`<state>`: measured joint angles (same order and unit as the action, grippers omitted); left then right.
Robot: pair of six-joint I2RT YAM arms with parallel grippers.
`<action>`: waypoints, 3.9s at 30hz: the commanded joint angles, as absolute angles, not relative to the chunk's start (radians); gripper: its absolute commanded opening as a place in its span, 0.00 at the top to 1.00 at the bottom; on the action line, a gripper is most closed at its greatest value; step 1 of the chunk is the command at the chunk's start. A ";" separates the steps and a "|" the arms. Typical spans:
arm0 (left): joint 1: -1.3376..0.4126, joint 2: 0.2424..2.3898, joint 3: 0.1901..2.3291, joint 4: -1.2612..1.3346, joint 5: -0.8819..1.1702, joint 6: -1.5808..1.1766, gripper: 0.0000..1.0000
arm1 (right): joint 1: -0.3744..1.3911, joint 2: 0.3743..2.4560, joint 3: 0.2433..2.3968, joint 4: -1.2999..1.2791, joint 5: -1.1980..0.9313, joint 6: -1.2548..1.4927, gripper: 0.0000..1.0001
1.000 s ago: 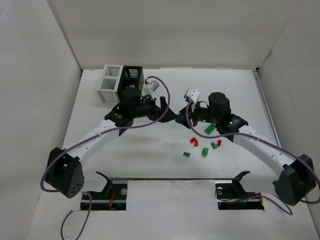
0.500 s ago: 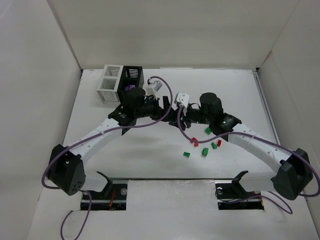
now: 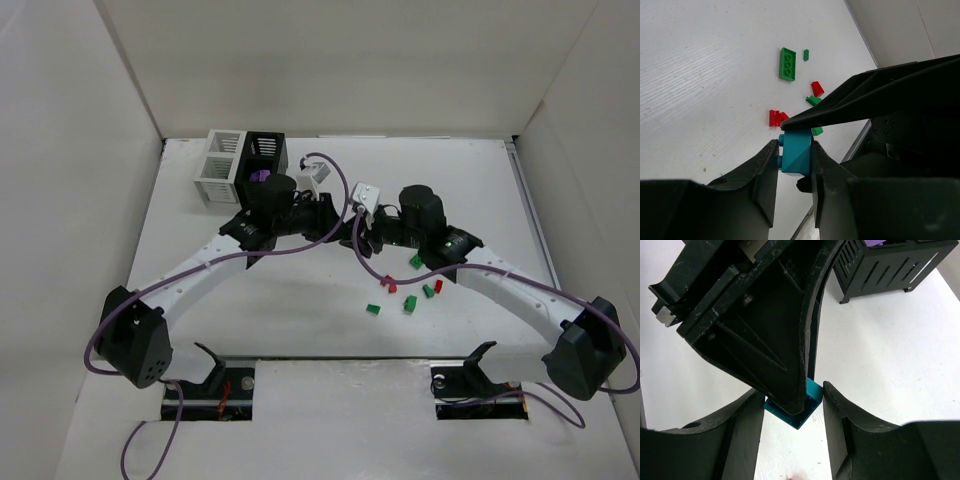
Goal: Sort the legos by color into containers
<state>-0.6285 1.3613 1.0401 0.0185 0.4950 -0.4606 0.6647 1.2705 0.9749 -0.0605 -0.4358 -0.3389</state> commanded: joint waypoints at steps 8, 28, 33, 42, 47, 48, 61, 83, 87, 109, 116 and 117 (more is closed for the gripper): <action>-0.637 1.355 1.120 -0.015 0.433 -0.428 1.00 | 0.670 1.239 1.042 -0.023 -0.383 -0.334 0.14; -0.255 1.480 1.315 -0.107 0.122 -0.417 1.00 | 0.542 1.215 1.020 -0.023 -0.061 -0.177 0.00; -0.195 1.704 1.584 -0.117 -0.005 -0.356 1.00 | 0.471 1.215 1.000 -0.023 -0.040 -0.130 0.00; -0.140 2.095 2.015 -0.153 0.006 -0.325 1.00 | 0.390 1.236 0.980 -0.023 0.026 -0.088 0.00; -0.140 2.167 2.055 -0.052 -0.006 -0.324 1.00 | 0.359 1.256 0.980 -0.023 0.015 -0.054 0.00; -0.140 2.183 2.069 -0.052 -0.006 -0.324 1.00 | 0.359 1.265 0.980 -0.023 0.015 -0.054 0.00; -0.140 2.256 2.086 -0.061 0.006 -0.333 0.61 | 0.341 1.235 0.933 -0.023 0.024 -0.026 0.00; -0.253 1.777 1.631 -0.031 -0.086 -0.319 0.00 | 0.203 1.413 0.980 -0.413 0.186 0.389 0.24; -0.339 1.610 1.429 0.017 -0.130 -0.348 0.00 | 0.202 1.509 0.957 -0.359 0.100 0.459 0.20; -0.439 1.460 1.262 -0.026 -0.120 -0.367 0.00 | 0.224 1.621 0.937 -0.394 0.110 0.589 0.27; -0.439 1.439 1.243 -0.017 -0.120 -0.356 0.00 | 0.253 1.680 1.006 -0.475 0.158 0.626 0.46; -0.439 1.439 1.243 -0.017 -0.120 -0.347 0.00 | 0.262 1.680 1.006 -0.476 0.169 0.626 0.48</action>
<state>-0.4324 1.4876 1.2514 -0.0490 -0.1135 -0.3565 0.2447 1.6592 0.9695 -0.4263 0.1326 0.5972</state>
